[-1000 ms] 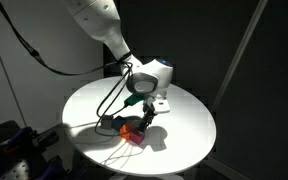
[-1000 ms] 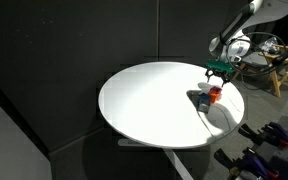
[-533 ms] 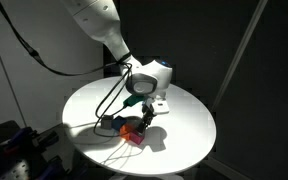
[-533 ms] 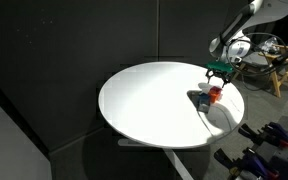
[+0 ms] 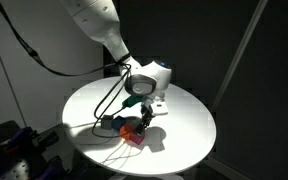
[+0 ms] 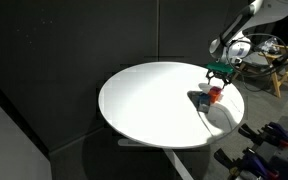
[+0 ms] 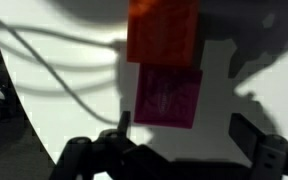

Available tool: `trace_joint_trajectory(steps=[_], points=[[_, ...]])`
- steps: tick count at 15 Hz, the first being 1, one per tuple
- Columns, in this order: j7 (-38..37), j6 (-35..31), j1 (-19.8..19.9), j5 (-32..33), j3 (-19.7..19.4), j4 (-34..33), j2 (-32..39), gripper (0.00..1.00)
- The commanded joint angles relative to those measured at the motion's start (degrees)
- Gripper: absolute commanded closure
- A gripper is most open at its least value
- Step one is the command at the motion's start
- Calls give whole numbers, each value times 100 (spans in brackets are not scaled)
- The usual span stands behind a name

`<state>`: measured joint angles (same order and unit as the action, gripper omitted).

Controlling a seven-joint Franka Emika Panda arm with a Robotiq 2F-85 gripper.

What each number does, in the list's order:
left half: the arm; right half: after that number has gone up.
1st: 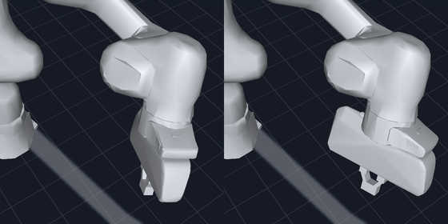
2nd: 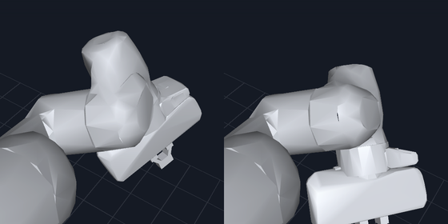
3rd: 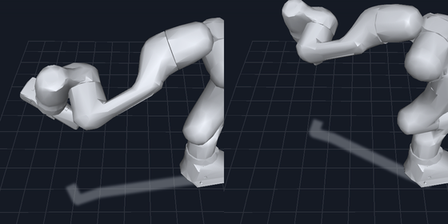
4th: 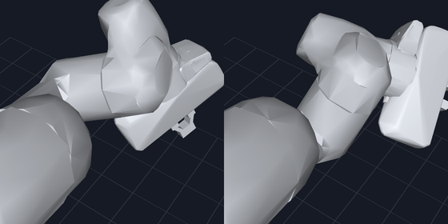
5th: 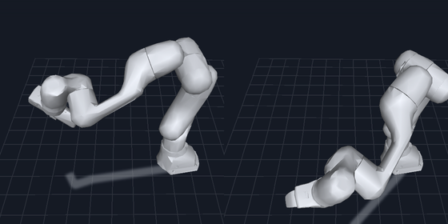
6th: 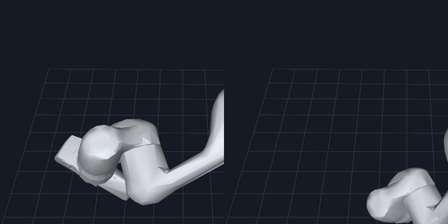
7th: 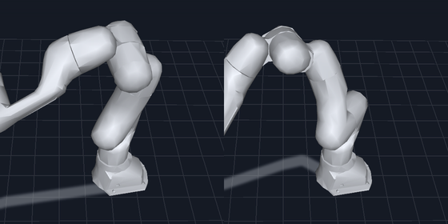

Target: Put the pink block on top of the grey and blue blocks

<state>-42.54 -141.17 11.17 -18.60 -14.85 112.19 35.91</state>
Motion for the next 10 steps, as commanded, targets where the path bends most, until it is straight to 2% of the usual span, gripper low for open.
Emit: trace_joint_trajectory(steps=[1, 10], points=[[42, 28, -10, 55, -1, 136, -118, 0], [28, 55, -14, 67, -9, 117, -74, 0]])
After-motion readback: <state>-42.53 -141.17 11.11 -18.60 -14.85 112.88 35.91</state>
